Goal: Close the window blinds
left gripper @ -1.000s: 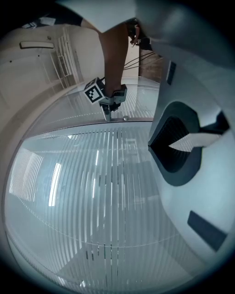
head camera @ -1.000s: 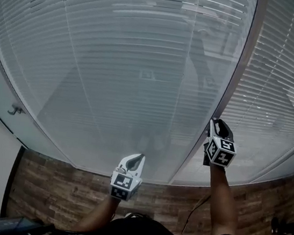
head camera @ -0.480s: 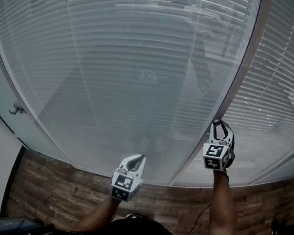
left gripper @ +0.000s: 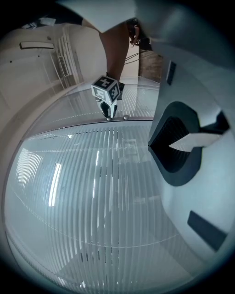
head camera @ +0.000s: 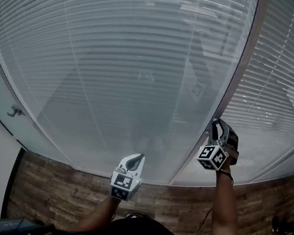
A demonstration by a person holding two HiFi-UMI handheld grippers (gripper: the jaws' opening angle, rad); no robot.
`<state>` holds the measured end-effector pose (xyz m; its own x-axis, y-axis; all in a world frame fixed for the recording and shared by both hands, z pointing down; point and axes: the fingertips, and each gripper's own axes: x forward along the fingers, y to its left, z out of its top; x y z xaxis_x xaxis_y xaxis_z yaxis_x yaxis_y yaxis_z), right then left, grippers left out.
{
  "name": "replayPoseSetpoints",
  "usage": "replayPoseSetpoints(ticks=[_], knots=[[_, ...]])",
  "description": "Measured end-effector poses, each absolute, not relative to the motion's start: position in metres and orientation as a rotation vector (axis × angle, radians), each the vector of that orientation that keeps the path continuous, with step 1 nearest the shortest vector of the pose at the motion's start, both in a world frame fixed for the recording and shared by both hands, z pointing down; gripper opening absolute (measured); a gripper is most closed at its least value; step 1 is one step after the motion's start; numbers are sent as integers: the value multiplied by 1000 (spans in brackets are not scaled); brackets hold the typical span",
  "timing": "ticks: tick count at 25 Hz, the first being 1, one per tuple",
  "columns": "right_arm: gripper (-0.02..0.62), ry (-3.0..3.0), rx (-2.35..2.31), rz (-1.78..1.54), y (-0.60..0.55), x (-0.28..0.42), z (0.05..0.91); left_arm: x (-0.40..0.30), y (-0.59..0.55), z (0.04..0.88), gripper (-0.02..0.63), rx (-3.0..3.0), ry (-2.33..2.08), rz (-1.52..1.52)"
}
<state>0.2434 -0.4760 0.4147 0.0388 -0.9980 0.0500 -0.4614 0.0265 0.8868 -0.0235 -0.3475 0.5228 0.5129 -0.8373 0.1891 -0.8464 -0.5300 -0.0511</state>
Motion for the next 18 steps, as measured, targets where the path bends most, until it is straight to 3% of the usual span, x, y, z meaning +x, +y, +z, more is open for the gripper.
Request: replayPoseSetpoints(ticks=[9, 18], knots=[[127, -1619, 1611, -833, -465, 244, 416, -20, -348, 522, -5, 2695, -1484, 274], [127, -2154, 1928, -308, -424, 229, 423, -10, -348, 511, -5, 2697, -1474, 239]])
